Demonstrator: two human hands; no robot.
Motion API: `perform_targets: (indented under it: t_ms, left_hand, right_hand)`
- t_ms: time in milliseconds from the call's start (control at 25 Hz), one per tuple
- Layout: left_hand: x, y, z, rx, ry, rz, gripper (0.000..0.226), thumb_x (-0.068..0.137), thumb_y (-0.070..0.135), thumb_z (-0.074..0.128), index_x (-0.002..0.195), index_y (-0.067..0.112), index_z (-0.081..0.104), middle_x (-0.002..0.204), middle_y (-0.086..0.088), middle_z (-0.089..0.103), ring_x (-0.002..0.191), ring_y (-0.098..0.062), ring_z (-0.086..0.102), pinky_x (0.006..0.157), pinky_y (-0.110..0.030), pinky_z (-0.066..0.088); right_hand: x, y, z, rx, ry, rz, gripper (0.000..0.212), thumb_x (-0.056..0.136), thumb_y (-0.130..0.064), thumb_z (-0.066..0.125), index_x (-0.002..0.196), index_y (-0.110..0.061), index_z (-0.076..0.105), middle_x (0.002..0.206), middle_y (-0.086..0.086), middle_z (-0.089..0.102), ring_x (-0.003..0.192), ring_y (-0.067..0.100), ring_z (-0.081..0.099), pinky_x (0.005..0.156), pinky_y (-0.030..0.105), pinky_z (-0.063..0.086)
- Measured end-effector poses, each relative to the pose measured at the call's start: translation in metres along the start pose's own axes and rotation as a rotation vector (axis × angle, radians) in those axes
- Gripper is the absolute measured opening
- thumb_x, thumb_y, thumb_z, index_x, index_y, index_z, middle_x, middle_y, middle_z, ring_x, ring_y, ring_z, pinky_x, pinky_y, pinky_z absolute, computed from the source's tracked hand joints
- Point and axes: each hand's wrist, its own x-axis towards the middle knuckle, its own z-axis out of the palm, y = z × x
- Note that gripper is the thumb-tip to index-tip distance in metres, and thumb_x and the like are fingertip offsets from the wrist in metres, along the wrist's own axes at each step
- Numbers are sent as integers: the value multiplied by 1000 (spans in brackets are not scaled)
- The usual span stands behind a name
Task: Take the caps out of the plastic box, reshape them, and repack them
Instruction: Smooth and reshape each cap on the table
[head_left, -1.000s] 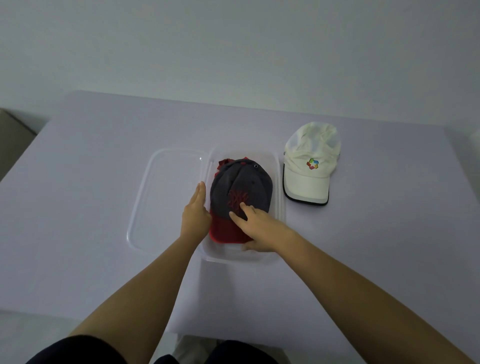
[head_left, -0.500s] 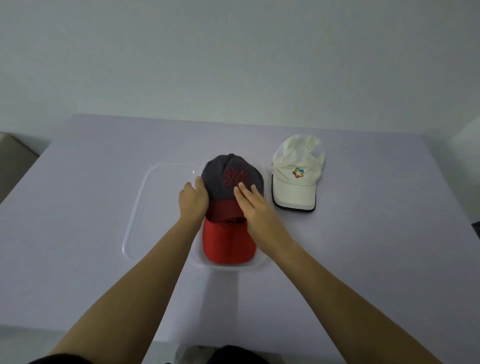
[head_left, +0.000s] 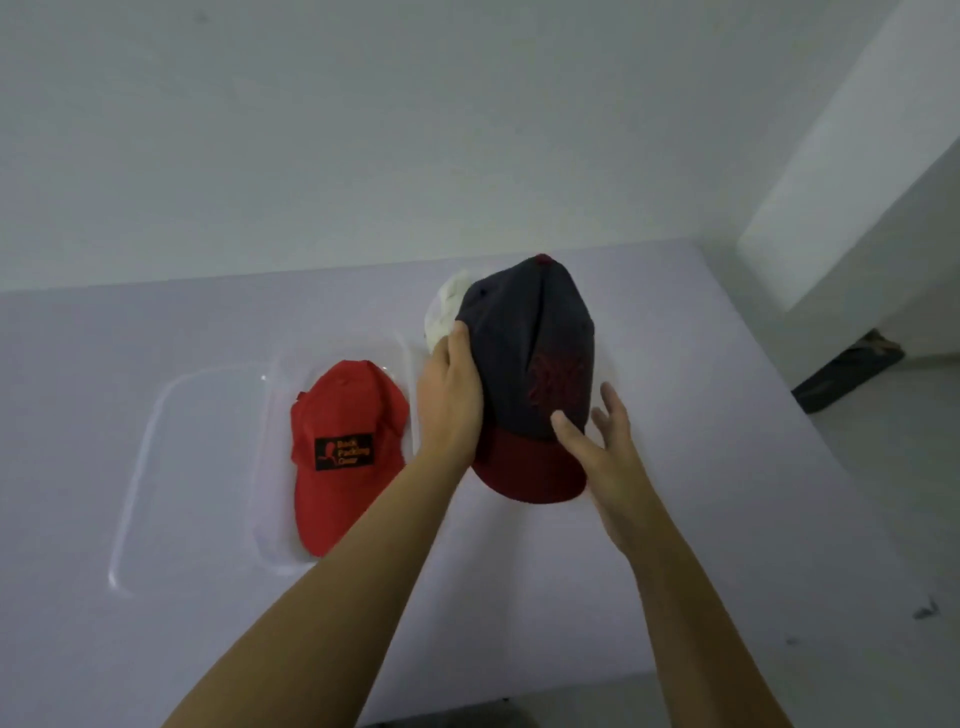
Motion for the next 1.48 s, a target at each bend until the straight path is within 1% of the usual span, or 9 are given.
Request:
perform_targets:
  t_ms: [120, 400, 600, 760, 880, 1000, 1160, 1320, 1480]
  left_hand:
    - [-15, -47, 50, 20, -116, -24, 29, 100, 37, 30, 91, 31, 56, 101, 7, 55, 93, -6, 53, 88, -29, 39]
    - [-37, -154, 90, 229, -251, -283, 53, 99, 44, 28, 148, 22, 25, 147, -8, 27, 134, -27, 33, 112, -45, 28]
    - [-43, -174, 74, 383, -55, -279, 39, 100, 34, 32, 124, 7, 46, 129, -15, 48, 121, -33, 38, 101, -46, 32]
    - [-33, -176, 50, 387, 104, -249, 32, 101, 25, 29, 109, 2, 51, 114, -16, 57, 110, -36, 47, 98, -48, 38]
    - [-27, -179, 39, 379, 86, -227, 38, 99, 26, 29, 123, 2, 48, 121, -19, 57, 112, -35, 53, 98, -52, 43]
    - [-38, -162, 29, 365, -2, -109, 47, 100, 26, 29, 144, 10, 30, 145, -13, 40, 134, -28, 38, 113, -45, 31]
    - [-56, -121, -9, 361, 11, 172, 52, 102, 18, 31, 150, 12, 13, 156, -2, 22, 139, -3, 16, 112, -17, 13]
    - [-15, -105, -81, 308, 351, 110, 50, 101, 22, 34, 148, 13, 23, 152, -9, 32, 139, -20, 31, 116, -35, 24]
    - [32, -115, -139, 373, 319, -156, 55, 100, 25, 34, 148, 4, 19, 155, -15, 24, 143, -26, 24, 114, -34, 19]
  right_hand:
    - [4, 30, -51, 56, 63, 52, 89, 71, -29, 76, 145, -30, 26, 144, -1, 42, 121, 16, 50, 100, 39, 44]
    - [5, 116, -104, -150, 65, 252, 87, 74, -32, 79, 145, -25, 30, 139, -6, 42, 118, 11, 46, 98, 31, 42]
    - [17, 162, -81, -395, 44, 213, 100, 56, -72, 74, 141, -44, 29, 140, -7, 45, 126, 17, 47, 99, 45, 47]
    - [19, 171, -48, -544, -32, 85, 98, 65, -79, 60, 145, -40, 21, 144, -6, 42, 132, 20, 40, 104, 49, 40]
    - [14, 158, -34, -583, -10, 39, 98, 66, -75, 62, 146, -34, 22, 144, -4, 41, 132, 21, 38, 108, 50, 35]
    - [6, 122, -28, -479, 94, 42, 87, 79, -47, 68, 147, -22, 21, 151, 1, 27, 140, 20, 23, 111, 33, 22]
    - [14, 79, 1, -399, 198, -244, 51, 91, -29, 54, 138, -18, 37, 142, 3, 41, 130, 13, 37, 106, 28, 32]
    - [35, 51, 72, -457, -9, -392, 39, 93, -13, 52, 132, -10, 46, 132, 4, 52, 119, 6, 44, 101, 17, 34]
    - [62, 49, 150, -595, -332, -365, 44, 94, -9, 47, 138, -6, 38, 141, 10, 44, 129, 15, 40, 105, 22, 29]
